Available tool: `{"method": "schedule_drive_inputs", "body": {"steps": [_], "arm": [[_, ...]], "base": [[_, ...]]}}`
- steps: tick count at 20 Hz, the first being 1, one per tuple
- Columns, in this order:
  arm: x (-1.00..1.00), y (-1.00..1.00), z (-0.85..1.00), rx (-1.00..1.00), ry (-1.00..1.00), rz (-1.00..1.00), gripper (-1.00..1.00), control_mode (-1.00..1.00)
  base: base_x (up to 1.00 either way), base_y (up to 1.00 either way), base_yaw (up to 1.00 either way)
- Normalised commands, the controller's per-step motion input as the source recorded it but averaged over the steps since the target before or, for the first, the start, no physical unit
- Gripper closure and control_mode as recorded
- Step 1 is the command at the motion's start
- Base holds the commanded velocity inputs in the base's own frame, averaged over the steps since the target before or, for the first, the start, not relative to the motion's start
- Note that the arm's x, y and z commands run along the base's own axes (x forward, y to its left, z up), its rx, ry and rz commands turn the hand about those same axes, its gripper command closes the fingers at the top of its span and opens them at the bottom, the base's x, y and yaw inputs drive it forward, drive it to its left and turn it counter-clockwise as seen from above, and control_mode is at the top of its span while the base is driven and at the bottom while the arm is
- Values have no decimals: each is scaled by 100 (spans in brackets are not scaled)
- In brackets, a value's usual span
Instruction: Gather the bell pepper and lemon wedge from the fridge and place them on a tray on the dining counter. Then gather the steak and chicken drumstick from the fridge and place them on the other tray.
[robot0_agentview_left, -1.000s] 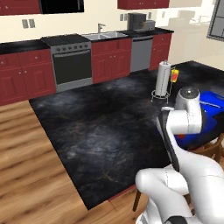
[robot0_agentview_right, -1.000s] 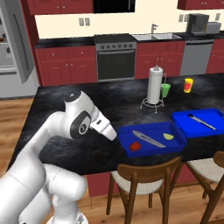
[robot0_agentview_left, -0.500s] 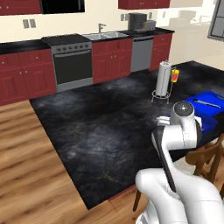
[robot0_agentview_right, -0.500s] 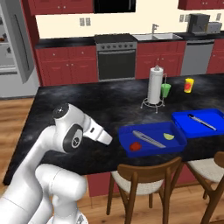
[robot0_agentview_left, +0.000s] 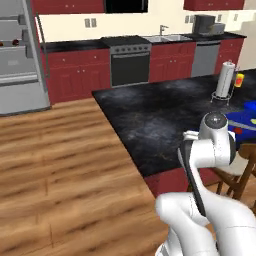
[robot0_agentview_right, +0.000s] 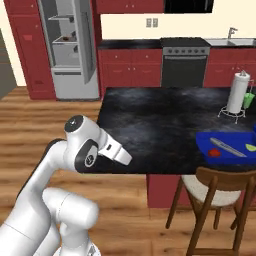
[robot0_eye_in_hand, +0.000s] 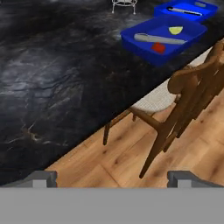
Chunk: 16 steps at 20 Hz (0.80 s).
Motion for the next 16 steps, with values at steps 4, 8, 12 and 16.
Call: {"method": "schedule_drive_inputs", "body": {"steps": [4,8,12,16], "arm": [[0,0,0,0,0,0,-100,100],[0,0,0,0,0,0,-100,100],[0,0,0,0,0,0,-100,100],[0,0,0,0,0,0,-100,100]], "base": [[-84,100,34],[-17,100,17],[0,100,15],[56,93,23]]}}
